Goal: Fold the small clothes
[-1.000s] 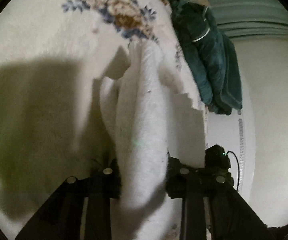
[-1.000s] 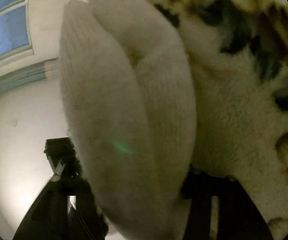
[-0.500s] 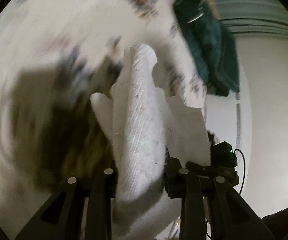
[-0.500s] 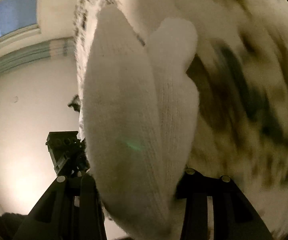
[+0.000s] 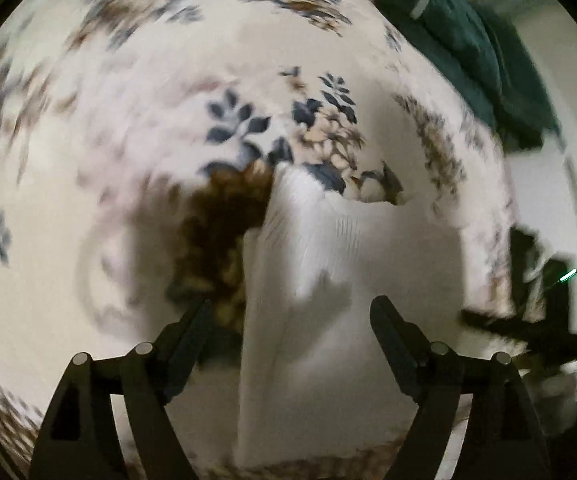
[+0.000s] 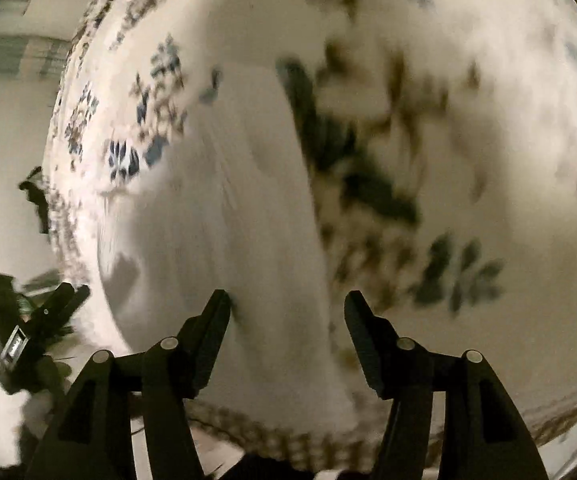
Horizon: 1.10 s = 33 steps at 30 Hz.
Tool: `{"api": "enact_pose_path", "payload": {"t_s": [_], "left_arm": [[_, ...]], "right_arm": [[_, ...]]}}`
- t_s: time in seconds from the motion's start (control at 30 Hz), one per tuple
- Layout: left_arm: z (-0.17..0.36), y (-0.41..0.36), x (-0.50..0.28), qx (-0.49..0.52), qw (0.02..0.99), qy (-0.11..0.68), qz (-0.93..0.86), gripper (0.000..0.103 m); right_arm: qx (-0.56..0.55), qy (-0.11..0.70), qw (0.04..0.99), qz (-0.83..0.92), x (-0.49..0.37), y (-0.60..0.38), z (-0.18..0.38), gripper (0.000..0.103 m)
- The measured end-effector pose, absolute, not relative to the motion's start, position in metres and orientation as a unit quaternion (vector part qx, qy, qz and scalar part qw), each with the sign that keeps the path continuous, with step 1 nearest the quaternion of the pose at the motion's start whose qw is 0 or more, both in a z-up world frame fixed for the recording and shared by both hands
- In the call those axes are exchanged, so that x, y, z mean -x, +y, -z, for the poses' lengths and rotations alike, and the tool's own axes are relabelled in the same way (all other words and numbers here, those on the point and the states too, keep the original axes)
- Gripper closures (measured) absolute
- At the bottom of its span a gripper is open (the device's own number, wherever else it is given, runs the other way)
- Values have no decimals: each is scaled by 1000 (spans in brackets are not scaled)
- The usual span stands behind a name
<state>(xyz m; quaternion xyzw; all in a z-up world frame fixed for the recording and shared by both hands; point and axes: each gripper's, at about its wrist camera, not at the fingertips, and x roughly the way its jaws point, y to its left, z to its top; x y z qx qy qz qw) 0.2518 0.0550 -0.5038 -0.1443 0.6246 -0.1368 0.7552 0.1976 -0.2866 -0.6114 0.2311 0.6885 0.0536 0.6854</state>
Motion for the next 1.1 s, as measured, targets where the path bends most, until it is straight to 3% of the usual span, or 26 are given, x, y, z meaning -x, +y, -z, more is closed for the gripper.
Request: {"api": "enact_pose_path", "payload": {"t_s": [0.17, 0.2, 0.23, 0.27, 0.3, 0.33, 0.47, 0.57, 0.7, 0.9, 1.07, 1.1], "left_arm": [[529, 10, -265, 42, 759, 630, 161, 25], [533, 3, -266, 25, 761, 627, 166, 33], [534, 0, -264, 10, 763, 625, 166, 63], [536, -3, -265, -4, 763, 627, 161, 84], [535, 1, -262, -8, 763, 628, 155, 96], [532, 6, -262, 5, 766, 623, 157, 96], [506, 39, -258, 105, 771, 602, 177, 97], [495, 77, -255, 296, 728, 574, 230, 97], [531, 122, -255, 503, 642, 533, 226, 97], [584, 140, -271, 461, 663, 572, 146, 97], [579, 127, -269, 423, 669, 592, 152, 94], [574, 123, -271, 405, 674, 600, 151, 89]], "right_arm": [[-171, 671, 718, -73, -243, -259, 595, 41], [-165, 669, 720, -79, -252, -255, 599, 43], [-158, 668, 722, -84, -256, -251, 602, 46], [-149, 671, 721, -89, -260, -246, 606, 51], [-141, 671, 723, -87, -261, -242, 608, 72], [-136, 672, 723, -86, -260, -243, 608, 93], [-168, 653, 734, -86, -262, -242, 607, 97], [-220, 642, 729, -91, -259, -256, 602, 97], [-294, 630, 713, -86, -264, -284, 603, 98], [-309, 654, 687, -73, -289, -285, 639, 98], [-302, 681, 659, -99, -296, -273, 658, 96], [-302, 683, 657, -104, -294, -273, 656, 91]]}}
